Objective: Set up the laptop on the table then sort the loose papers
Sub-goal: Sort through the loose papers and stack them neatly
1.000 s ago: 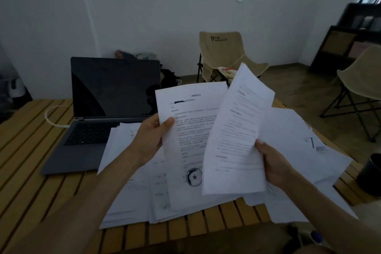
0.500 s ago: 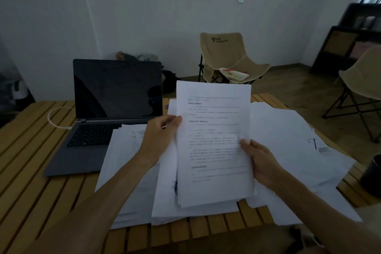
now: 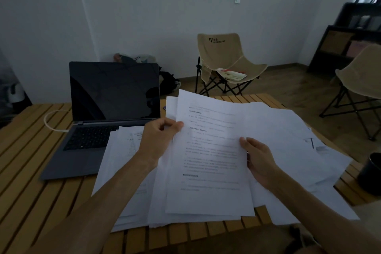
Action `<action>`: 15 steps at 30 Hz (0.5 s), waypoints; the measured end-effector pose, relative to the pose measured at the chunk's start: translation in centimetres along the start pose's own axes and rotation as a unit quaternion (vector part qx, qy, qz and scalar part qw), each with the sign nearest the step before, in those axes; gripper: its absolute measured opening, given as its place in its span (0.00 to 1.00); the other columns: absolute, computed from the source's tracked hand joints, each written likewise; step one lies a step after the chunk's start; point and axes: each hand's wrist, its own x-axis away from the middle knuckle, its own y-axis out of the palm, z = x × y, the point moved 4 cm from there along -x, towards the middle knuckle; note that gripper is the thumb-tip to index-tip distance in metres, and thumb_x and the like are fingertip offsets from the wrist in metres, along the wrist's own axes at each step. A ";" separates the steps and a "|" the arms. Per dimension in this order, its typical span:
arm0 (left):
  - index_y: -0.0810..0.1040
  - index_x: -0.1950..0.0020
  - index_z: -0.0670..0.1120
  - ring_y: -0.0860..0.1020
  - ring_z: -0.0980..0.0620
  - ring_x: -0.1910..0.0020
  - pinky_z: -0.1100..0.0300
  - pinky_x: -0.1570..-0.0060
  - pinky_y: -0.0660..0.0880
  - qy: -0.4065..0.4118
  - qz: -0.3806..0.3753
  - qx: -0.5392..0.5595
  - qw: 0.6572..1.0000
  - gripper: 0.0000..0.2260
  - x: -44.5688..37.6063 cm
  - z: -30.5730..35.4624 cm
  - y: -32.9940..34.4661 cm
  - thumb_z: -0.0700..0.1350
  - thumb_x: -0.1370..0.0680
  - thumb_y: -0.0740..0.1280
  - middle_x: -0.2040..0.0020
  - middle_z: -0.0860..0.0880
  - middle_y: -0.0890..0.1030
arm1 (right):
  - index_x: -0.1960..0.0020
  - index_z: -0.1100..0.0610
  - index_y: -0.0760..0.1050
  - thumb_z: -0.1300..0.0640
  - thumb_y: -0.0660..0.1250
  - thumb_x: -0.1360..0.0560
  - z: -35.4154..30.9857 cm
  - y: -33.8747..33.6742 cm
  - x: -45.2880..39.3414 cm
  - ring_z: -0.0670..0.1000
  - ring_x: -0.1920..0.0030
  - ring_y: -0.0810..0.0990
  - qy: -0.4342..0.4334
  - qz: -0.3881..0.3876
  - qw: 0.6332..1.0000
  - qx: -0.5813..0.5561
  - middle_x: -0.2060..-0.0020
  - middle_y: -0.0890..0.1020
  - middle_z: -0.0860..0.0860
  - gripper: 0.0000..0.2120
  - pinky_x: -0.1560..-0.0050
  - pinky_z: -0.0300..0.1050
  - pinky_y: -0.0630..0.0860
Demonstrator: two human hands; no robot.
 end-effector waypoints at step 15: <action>0.72 0.58 0.41 0.82 0.36 0.51 0.41 0.49 0.80 -0.045 -0.012 0.086 0.995 0.11 0.1 -0.5 -1.3 0.45 0.22 0.70 0.48 0.35 0.82 | 0.54 0.61 0.79 0.58 0.65 0.19 0.2 -5.1 -1.8 0.52 0.55 0.73 -0.008 0.192 0.981 0.027 0.61 0.76 0.52 0.09 0.56 0.45 0.70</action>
